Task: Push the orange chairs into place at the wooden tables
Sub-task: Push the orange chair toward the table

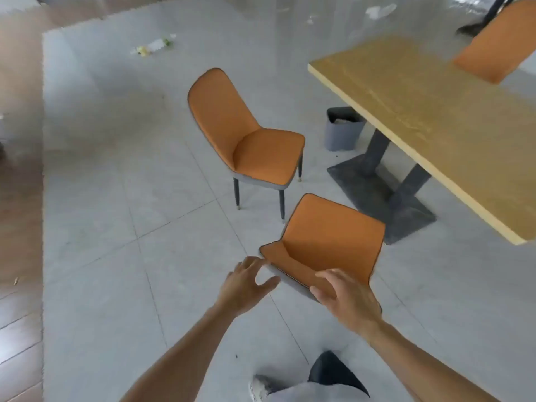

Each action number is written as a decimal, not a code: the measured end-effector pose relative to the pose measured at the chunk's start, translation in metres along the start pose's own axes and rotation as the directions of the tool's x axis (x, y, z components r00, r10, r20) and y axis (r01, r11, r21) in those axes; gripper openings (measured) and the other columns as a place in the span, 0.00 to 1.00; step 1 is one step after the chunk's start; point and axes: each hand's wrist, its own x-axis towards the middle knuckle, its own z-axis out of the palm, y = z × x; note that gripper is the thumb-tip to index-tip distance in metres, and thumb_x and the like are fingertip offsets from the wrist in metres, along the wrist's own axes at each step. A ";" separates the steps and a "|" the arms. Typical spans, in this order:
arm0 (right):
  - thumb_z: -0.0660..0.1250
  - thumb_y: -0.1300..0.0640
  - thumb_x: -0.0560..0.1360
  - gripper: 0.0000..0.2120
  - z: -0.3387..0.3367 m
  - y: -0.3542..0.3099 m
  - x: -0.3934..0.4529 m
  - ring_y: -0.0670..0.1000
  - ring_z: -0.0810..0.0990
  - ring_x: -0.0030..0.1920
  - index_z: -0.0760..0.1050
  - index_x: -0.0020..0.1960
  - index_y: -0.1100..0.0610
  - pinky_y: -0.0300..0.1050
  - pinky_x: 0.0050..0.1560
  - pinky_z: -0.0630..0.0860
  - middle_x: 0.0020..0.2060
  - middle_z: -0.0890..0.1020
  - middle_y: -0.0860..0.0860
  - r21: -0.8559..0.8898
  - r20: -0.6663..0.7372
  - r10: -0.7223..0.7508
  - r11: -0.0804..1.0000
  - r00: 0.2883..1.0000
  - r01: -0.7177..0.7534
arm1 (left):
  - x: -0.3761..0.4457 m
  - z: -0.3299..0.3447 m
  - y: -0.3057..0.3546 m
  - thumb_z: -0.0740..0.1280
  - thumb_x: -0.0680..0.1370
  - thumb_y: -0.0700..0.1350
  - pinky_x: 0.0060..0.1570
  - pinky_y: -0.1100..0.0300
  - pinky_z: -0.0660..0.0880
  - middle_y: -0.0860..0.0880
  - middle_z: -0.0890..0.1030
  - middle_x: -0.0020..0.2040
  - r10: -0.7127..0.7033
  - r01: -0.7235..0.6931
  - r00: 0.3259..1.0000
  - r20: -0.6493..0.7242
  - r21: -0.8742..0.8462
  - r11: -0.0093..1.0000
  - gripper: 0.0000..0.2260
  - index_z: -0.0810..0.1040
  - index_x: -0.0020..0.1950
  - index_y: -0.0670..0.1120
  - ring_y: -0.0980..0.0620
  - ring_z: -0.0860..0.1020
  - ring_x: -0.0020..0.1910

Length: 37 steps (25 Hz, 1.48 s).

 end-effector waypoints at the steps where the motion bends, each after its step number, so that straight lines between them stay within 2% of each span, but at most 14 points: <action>1: 0.56 0.33 0.76 0.23 0.003 0.000 -0.003 0.43 0.75 0.59 0.73 0.63 0.43 0.38 0.54 0.71 0.60 0.77 0.39 -0.001 -0.069 0.026 1.000 0.997 -0.026 | 0.008 0.000 0.001 0.56 0.74 0.71 0.65 0.53 0.68 0.57 0.69 0.71 0.066 -0.067 0.998 0.025 0.042 0.997 0.28 0.67 0.70 0.60 0.54 0.67 0.68; 3: 0.59 0.34 0.75 0.21 0.013 0.006 -0.010 0.44 0.75 0.58 0.74 0.62 0.44 0.38 0.54 0.67 0.58 0.79 0.40 0.006 -0.148 0.119 0.993 0.982 -0.120 | 0.024 0.005 0.003 0.55 0.73 0.72 0.66 0.52 0.66 0.56 0.66 0.73 0.151 -0.166 0.983 0.105 0.148 0.975 0.30 0.64 0.71 0.61 0.53 0.65 0.70; 8: 0.53 0.30 0.74 0.22 0.036 0.026 -0.026 0.49 0.74 0.60 0.68 0.61 0.41 0.51 0.62 0.68 0.59 0.75 0.39 -0.038 -0.052 0.247 0.968 0.968 -0.249 | 0.049 0.023 0.004 0.56 0.71 0.74 0.72 0.48 0.58 0.59 0.65 0.72 0.274 -0.324 0.934 0.229 0.223 0.919 0.31 0.65 0.70 0.60 0.53 0.59 0.73; 11: 0.51 0.27 0.72 0.28 0.046 0.038 -0.028 0.50 0.71 0.64 0.65 0.66 0.39 0.60 0.67 0.63 0.63 0.71 0.39 -0.078 -0.016 0.317 0.945 0.948 -0.317 | 0.054 0.036 0.006 0.53 0.70 0.76 0.72 0.40 0.51 0.61 0.64 0.70 0.289 -0.369 0.916 0.279 0.303 0.878 0.32 0.64 0.69 0.62 0.55 0.59 0.73; 13: 0.51 0.24 0.70 0.32 0.047 0.047 -0.024 0.50 0.69 0.66 0.63 0.68 0.39 0.64 0.69 0.58 0.65 0.70 0.40 -0.044 0.027 0.373 0.927 0.928 -0.371 | 0.058 0.042 0.007 0.52 0.70 0.77 0.70 0.34 0.51 0.61 0.65 0.69 0.288 -0.369 0.920 0.265 0.339 0.866 0.32 0.64 0.69 0.62 0.54 0.60 0.72; 15: 0.48 0.20 0.66 0.37 0.047 0.048 -0.018 0.51 0.68 0.66 0.64 0.68 0.40 0.64 0.67 0.59 0.64 0.70 0.40 -0.034 0.045 0.384 0.923 0.922 -0.383 | 0.062 0.043 0.006 0.50 0.69 0.78 0.69 0.31 0.52 0.60 0.67 0.68 0.302 -0.382 0.917 0.262 0.358 0.852 0.34 0.67 0.68 0.62 0.52 0.63 0.70; 18: 0.45 0.17 0.63 0.41 0.051 0.043 -0.012 0.51 0.68 0.65 0.66 0.66 0.39 0.64 0.63 0.61 0.62 0.72 0.40 -0.060 0.026 0.398 0.916 0.917 -0.396 | 0.069 0.040 0.004 0.50 0.67 0.80 0.69 0.32 0.53 0.60 0.70 0.67 0.304 -0.389 0.915 0.266 0.377 0.841 0.37 0.69 0.67 0.61 0.51 0.66 0.68; 22: 0.43 0.16 0.61 0.43 0.049 0.047 -0.007 0.51 0.69 0.64 0.68 0.65 0.38 0.63 0.63 0.64 0.62 0.73 0.40 -0.082 0.020 0.387 0.920 0.922 -0.384 | 0.075 0.041 0.006 0.56 0.65 0.80 0.66 0.34 0.59 0.59 0.75 0.62 0.334 -0.400 0.914 0.231 0.365 0.841 0.35 0.74 0.63 0.59 0.49 0.72 0.62; 26: 0.47 0.17 0.61 0.41 0.046 0.043 0.004 0.52 0.73 0.62 0.72 0.62 0.39 0.63 0.60 0.67 0.59 0.76 0.41 -0.070 -0.016 0.373 0.925 0.928 -0.373 | 0.091 0.036 0.002 0.59 0.65 0.79 0.65 0.33 0.60 0.58 0.75 0.61 0.350 -0.416 0.906 0.237 0.355 0.838 0.34 0.76 0.61 0.59 0.47 0.73 0.60; 31: 0.49 0.17 0.62 0.40 0.039 0.035 0.025 0.52 0.76 0.59 0.74 0.60 0.40 0.61 0.57 0.70 0.57 0.79 0.41 -0.039 -0.093 0.407 0.910 0.909 -0.412 | 0.126 0.024 0.003 0.55 0.65 0.80 0.66 0.33 0.57 0.60 0.73 0.62 0.370 -0.457 0.884 0.286 0.357 0.815 0.35 0.74 0.61 0.61 0.49 0.70 0.62; 37: 0.52 0.19 0.64 0.37 0.045 0.019 0.056 0.53 0.78 0.57 0.77 0.58 0.43 0.64 0.57 0.73 0.55 0.81 0.43 0.013 -0.221 0.470 0.877 0.854 -0.480 | 0.178 0.008 -0.006 0.56 0.66 0.79 0.63 0.31 0.61 0.60 0.75 0.59 0.477 -0.558 0.826 0.299 0.321 0.765 0.32 0.75 0.59 0.61 0.51 0.71 0.61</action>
